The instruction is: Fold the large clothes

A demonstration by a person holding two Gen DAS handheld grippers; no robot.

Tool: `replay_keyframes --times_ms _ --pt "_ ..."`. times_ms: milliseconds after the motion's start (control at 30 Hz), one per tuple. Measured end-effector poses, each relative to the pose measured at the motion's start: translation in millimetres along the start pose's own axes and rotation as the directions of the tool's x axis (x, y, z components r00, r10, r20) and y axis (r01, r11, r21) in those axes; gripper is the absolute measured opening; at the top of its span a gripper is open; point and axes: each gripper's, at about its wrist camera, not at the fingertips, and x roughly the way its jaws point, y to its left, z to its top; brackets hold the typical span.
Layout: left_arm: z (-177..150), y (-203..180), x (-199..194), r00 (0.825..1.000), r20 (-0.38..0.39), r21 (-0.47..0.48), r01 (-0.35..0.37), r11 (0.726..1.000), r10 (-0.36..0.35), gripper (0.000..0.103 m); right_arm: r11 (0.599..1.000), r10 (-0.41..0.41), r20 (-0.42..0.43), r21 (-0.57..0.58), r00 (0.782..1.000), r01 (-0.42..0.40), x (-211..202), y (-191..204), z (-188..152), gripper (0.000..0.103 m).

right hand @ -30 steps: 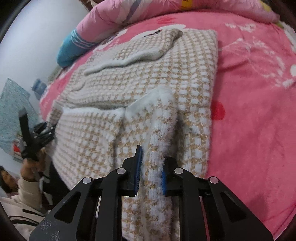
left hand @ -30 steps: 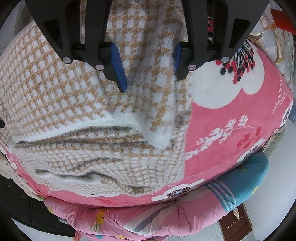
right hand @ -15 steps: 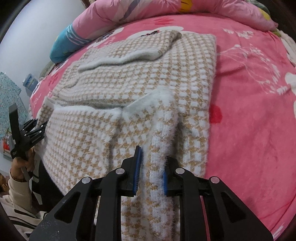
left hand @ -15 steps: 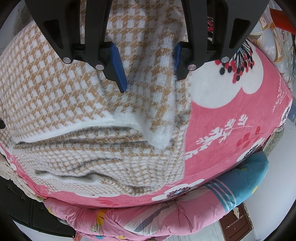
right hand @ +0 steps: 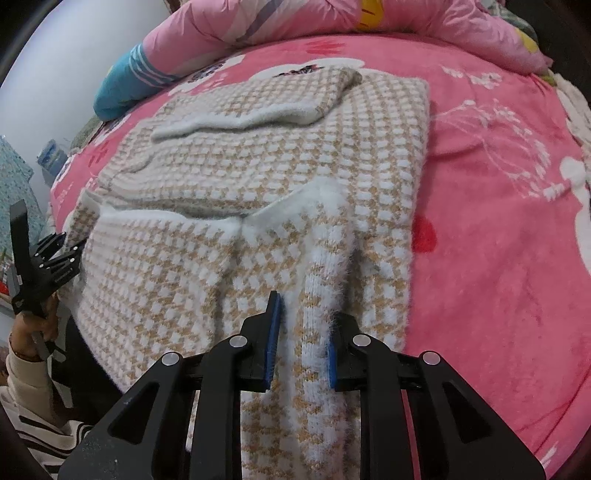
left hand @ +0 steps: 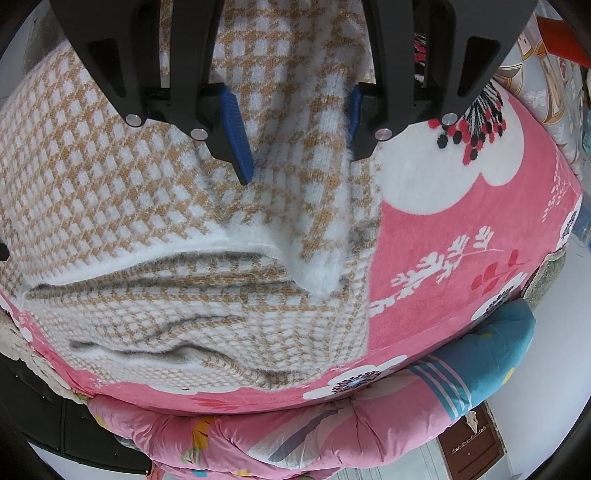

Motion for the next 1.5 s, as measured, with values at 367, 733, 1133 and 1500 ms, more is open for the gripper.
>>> replay_keyframes --times_ms 367,733,1133,1500 --pt "0.0 -0.7 0.2 1.0 0.001 0.003 -0.002 1.0 0.002 0.044 1.0 -0.015 0.003 -0.001 1.0 0.015 2.2 6.8 0.8 0.022" --pt "-0.3 -1.2 0.1 1.0 0.0 0.005 -0.004 1.0 0.004 0.044 1.0 -0.015 0.006 -0.004 1.0 0.015 2.8 4.5 1.7 0.022" --pt "-0.5 -0.6 0.7 1.0 0.0 0.004 -0.005 1.0 0.005 0.044 1.0 -0.017 0.005 -0.005 1.0 0.017 2.9 4.4 2.9 0.022" --pt "0.2 -2.3 1.4 1.0 0.0 0.007 -0.006 1.0 0.006 0.044 1.0 -0.019 0.014 -0.001 1.0 0.019 1.0 3.7 7.2 0.022"
